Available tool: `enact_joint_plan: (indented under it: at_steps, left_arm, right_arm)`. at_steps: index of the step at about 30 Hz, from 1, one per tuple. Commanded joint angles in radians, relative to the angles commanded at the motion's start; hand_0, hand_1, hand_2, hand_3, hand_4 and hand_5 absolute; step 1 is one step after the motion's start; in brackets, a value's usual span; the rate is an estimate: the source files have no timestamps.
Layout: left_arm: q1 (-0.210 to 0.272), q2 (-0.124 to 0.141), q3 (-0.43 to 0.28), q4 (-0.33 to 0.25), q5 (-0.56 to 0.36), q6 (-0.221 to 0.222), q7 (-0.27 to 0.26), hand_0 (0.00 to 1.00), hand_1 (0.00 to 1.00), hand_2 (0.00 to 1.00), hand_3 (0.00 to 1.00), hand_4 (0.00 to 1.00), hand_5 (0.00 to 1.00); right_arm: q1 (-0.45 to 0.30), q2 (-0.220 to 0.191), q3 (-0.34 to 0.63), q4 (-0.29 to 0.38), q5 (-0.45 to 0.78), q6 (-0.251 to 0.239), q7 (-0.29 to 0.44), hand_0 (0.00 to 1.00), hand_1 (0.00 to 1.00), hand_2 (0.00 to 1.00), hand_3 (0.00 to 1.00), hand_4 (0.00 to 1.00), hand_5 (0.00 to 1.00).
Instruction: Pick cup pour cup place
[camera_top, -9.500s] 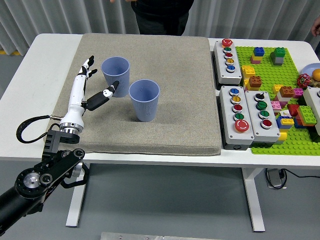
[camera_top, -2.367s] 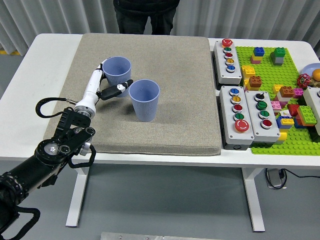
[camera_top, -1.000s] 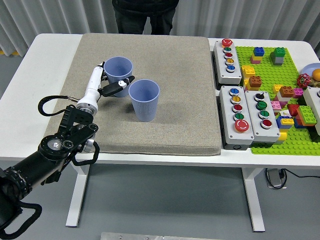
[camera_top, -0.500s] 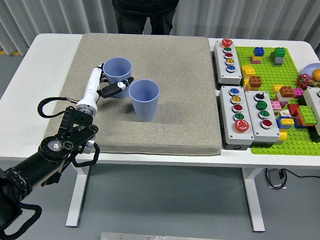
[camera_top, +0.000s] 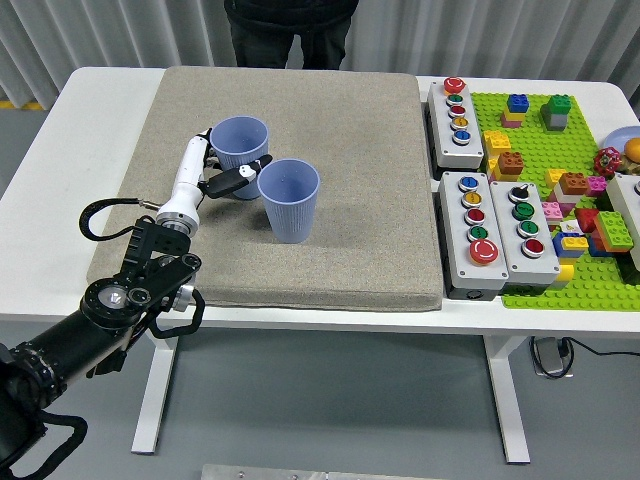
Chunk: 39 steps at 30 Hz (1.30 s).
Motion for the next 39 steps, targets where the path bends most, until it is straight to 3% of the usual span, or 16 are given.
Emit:
enact_joint_plan:
  at_steps: [8,13,19,28,35,39]
  left_arm:
    - [0.016,0.01,-0.052,-0.078,0.094,0.002,0.016,0.42,0.509,0.608,0.616,0.869,0.292]
    - [0.016,0.036,-0.083,-0.134,0.195,0.021,0.045,0.411,0.503,0.602,0.608,0.852,0.273]
    - [0.02,0.085,-0.113,-0.193,0.334,0.031,0.087,0.405,0.495,0.59,0.601,0.834,0.249]
    - [0.066,0.16,-0.139,-0.291,0.548,0.025,0.142,0.405,0.496,0.588,0.599,0.83,0.247]
    - [0.129,0.252,-0.174,-0.42,0.752,-0.016,0.211,0.406,0.499,0.595,0.599,0.826,0.244]
    - [0.136,0.279,-0.179,-0.47,0.859,-0.027,0.241,0.404,0.494,0.585,0.594,0.825,0.243]
  right_arm:
    - [-0.001,-0.002,-0.001,0.0,0.003,0.0,0.001,0.668,0.608,0.552,0.545,0.002,0.162]
    - [-0.003,-0.004,0.001,0.0,0.005,-0.001,0.006,0.668,0.608,0.552,0.545,0.002,0.159]
    - [-0.004,-0.006,0.002,0.0,0.009,-0.002,0.01,0.668,0.608,0.553,0.544,0.002,0.157]
    - [-0.011,-0.007,-0.002,0.0,0.019,-0.005,0.014,0.668,0.608,0.552,0.542,0.002,0.153]
    - [-0.014,-0.008,-0.003,0.0,0.023,-0.01,0.02,0.668,0.608,0.553,0.542,0.002,0.149]
    - [-0.015,-0.01,-0.001,0.001,0.018,-0.011,0.02,0.668,0.608,0.552,0.539,0.002,0.149]
